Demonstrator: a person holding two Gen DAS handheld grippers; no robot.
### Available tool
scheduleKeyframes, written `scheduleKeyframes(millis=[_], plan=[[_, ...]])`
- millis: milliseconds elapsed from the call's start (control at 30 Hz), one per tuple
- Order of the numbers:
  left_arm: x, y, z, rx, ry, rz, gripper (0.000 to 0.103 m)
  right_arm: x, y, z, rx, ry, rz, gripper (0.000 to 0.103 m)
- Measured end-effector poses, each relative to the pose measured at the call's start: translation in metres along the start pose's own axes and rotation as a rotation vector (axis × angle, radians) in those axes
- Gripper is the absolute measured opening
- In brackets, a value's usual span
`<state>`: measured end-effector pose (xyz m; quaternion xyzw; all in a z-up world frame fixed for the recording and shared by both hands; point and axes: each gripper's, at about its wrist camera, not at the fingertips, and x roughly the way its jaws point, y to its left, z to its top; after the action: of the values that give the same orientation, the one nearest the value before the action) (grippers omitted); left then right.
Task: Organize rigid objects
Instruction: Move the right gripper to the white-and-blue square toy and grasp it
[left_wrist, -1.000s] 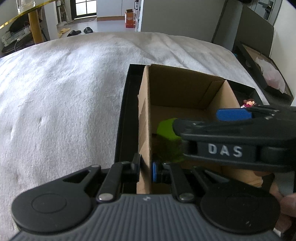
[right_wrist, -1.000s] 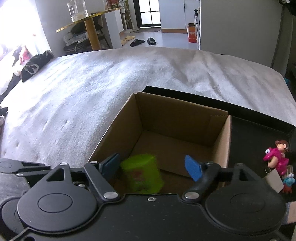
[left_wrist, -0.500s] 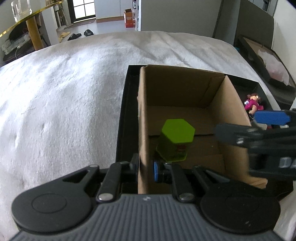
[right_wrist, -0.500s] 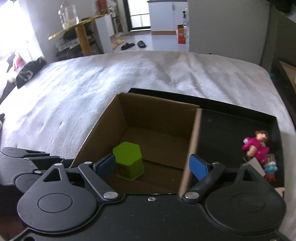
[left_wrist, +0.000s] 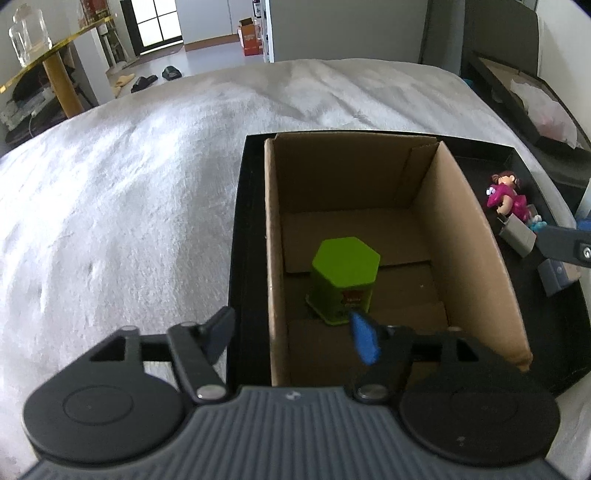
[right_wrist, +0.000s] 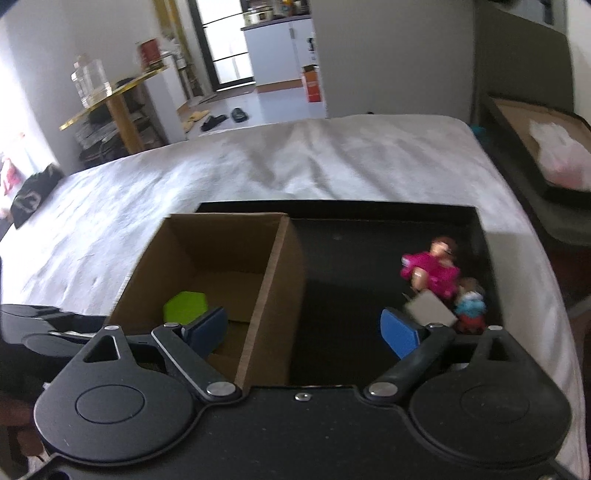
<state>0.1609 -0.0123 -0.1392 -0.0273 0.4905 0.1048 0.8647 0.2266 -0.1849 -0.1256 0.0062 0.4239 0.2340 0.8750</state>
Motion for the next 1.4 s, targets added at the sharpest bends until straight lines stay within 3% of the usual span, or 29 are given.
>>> scheduleKeyframes(millis=[233, 367, 700, 933, 1067, 1400], plan=[[-0.006, -0.004, 0.007, 0.015, 0.013, 0.037, 0.075, 0.001, -0.045, -0.018, 0.082, 0.009, -0.041, 0.09], [-0.012, -0.008, 0.012, 0.023, 0.007, 0.051, 0.086, 0.001, -0.066, -0.027, 0.115, 0.009, -0.057, 0.09], [-0.015, -0.021, 0.017, 0.044, 0.005, 0.074, 0.089, 0.012, -0.109, -0.043, 0.174, 0.004, -0.1, 0.089], [-0.015, -0.02, 0.018, 0.036, 0.002, 0.103, 0.09, 0.029, -0.129, -0.046, 0.167, 0.022, -0.116, 0.065], [-0.013, -0.019, 0.018, 0.028, 0.013, 0.103, 0.09, 0.035, -0.132, -0.045, 0.153, 0.046, -0.117, 0.044], [-0.015, -0.019, 0.014, 0.028, 0.015, 0.09, 0.09, 0.031, -0.119, -0.049, 0.131, 0.129, -0.071, 0.042]])
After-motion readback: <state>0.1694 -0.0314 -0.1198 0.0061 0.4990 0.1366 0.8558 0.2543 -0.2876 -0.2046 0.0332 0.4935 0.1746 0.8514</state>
